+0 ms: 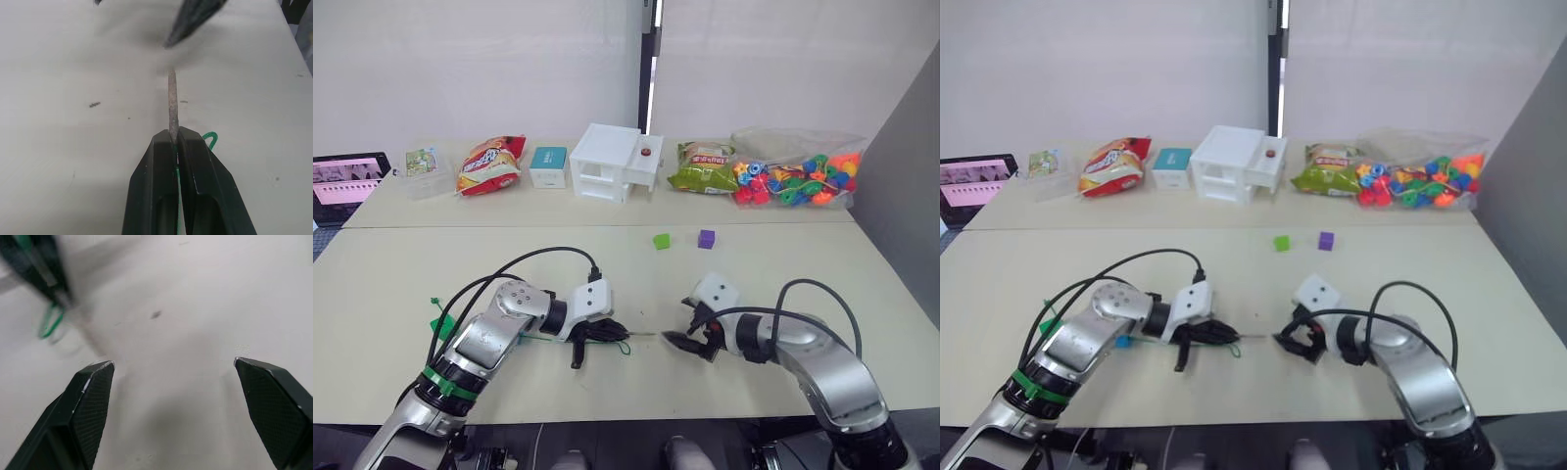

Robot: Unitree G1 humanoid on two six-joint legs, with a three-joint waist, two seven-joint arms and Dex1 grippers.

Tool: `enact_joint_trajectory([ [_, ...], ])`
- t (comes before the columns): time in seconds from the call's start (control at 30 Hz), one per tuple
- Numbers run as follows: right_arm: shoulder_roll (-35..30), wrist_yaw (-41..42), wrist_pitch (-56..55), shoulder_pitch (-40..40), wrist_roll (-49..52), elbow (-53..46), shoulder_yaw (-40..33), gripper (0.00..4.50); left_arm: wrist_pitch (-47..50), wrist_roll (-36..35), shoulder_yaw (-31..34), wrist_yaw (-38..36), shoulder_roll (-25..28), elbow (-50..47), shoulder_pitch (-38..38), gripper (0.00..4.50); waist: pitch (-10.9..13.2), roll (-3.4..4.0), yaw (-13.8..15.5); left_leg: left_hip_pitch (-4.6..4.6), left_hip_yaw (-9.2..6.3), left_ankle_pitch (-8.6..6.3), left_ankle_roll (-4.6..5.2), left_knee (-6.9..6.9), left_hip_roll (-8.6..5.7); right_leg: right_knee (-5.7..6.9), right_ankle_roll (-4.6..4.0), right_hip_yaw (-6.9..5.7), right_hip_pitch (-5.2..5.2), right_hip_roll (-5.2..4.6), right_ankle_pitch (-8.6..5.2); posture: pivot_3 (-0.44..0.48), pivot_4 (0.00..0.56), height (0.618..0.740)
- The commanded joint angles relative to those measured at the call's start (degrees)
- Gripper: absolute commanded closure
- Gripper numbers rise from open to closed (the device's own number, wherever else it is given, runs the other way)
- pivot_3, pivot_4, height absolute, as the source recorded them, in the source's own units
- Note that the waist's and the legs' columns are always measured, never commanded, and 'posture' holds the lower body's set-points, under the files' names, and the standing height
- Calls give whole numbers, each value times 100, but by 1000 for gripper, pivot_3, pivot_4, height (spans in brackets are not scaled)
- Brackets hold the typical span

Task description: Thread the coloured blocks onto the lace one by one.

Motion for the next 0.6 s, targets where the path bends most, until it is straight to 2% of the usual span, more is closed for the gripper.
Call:
enact_joint_trajectory([
  [0.03, 836, -1290, -40, 43, -337, -150, -226, 492, 71, -152, 202, -21, 105, -254, 23, 4500, 0, 0, -7, 1, 1, 0, 0, 1, 0, 0, 0, 1, -1, 0, 0, 0, 150, 740],
  [0.17, 1995, -2697, -680, 7, -793, 399, -301, 492, 132, -184, 218, 5, 135, -274, 33, 4500, -1, 3, -12, 5, 1, 1, -2, -5, 1, 2, 0, 1, -3, 1, 0, 0, 150, 740],
  [0.3, 2434, -3396, -1698, -248, -999, 1231, -311, 492, 164, -167, 205, 32, 118, -274, 17, 4500, 0, 4, -10, 3, 3, 1, -3, -5, 0, 0, 0, 2, -3, -2, 0, 0, 150, 740],
  [0.4, 2512, -3904, -2603, -756, -1102, 2339, -530, 492, 170, -156, 219, 61, 125, -284, 27, 4500, 0, 5, -27, 5, 6, 2, -4, -7, 0, 0, -1, 3, -5, -2, 0, 0, 150, 740],
  [0.6, 2239, -4213, -4071, -2175, -942, 5014, -960, 492, 188, -167, 295, 105, 177, -392, 137, 4500, 0, 5, -143, 8, 7, 2, -5, -17, 1, 2, -2, 5, -7, -1, 1, 0, 150, 740],
])
